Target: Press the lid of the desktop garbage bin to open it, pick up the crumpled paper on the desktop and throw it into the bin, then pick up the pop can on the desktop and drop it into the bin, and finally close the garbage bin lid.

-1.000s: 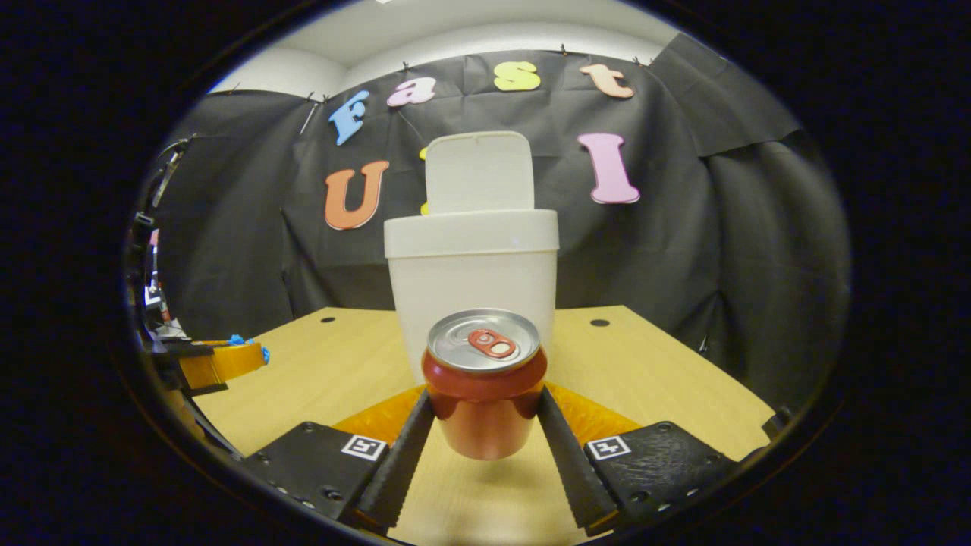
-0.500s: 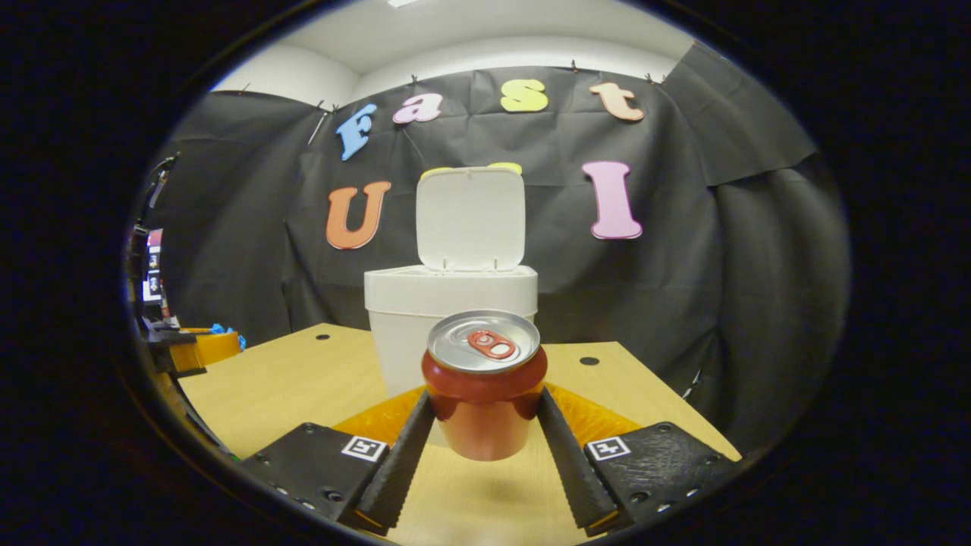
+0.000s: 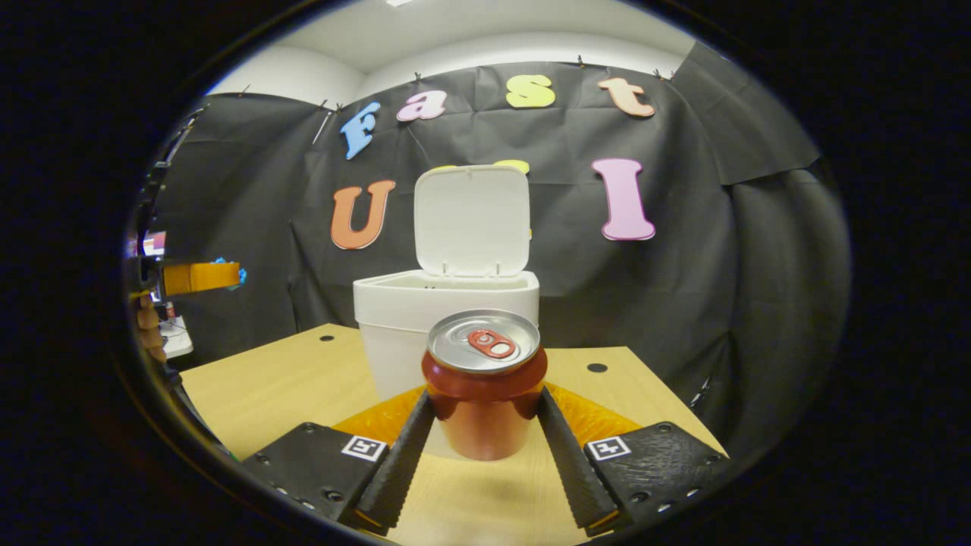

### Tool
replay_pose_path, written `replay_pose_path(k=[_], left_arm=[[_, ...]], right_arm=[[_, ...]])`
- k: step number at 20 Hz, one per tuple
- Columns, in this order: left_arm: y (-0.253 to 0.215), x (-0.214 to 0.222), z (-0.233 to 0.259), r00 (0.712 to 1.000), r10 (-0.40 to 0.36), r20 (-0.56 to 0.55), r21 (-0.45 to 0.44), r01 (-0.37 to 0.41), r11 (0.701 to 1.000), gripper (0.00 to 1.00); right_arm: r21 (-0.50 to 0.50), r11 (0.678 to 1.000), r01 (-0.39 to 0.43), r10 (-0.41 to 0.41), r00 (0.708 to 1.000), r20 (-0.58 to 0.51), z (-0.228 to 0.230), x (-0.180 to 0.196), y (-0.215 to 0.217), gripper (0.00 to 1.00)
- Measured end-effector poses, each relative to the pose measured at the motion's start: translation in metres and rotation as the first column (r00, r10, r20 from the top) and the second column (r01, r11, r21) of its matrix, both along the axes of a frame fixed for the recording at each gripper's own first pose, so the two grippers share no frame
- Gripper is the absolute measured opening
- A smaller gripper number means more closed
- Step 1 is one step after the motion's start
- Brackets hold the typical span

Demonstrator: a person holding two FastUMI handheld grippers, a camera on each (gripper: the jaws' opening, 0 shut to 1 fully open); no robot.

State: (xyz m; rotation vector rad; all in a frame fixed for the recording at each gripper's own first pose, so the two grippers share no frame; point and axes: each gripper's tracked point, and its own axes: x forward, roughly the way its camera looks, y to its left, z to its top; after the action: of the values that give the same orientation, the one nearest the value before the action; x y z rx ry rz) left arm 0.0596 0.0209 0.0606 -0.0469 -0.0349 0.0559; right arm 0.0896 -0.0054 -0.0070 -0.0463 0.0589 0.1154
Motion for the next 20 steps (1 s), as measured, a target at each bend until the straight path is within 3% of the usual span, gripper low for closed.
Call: replay_pose_path(k=[5, 6, 14, 18, 20], left_arm=[[-0.031, 0.046, 0.023, 0.997, -0.076, -0.016, 0.012, 0.077, 0.997, 0.38], [-0.044, 0.055, 0.028, 0.994, -0.106, -0.007, 0.020, 0.106, 0.994, 0.34], [-0.135, 0.120, 0.060, 0.956, -0.264, 0.127, 0.100, 0.253, 0.962, 0.37], [-0.175, 0.146, 0.045, 0.940, -0.330, 0.085, 0.071, 0.324, 0.943, 0.34], [-0.190, 0.151, 0.036, 0.933, -0.356, 0.050, 0.052, 0.354, 0.934, 0.37]], right_arm=[[0.016, 1.000, 0.004, -0.004, 1.000, -0.015, -0.015, -0.001, -0.010, 0.81], [0.039, 0.999, 0.005, -0.003, 0.999, -0.038, -0.020, -0.001, -0.010, 0.81], [0.099, 0.995, 0.028, -0.014, 0.990, -0.138, -0.055, 0.000, -0.026, 0.80], [0.121, 0.992, 0.024, -0.001, 0.983, -0.182, -0.070, 0.002, -0.033, 0.81], [0.119, 0.992, 0.028, -0.007, 0.984, -0.177, -0.073, 0.001, -0.038, 0.81]])
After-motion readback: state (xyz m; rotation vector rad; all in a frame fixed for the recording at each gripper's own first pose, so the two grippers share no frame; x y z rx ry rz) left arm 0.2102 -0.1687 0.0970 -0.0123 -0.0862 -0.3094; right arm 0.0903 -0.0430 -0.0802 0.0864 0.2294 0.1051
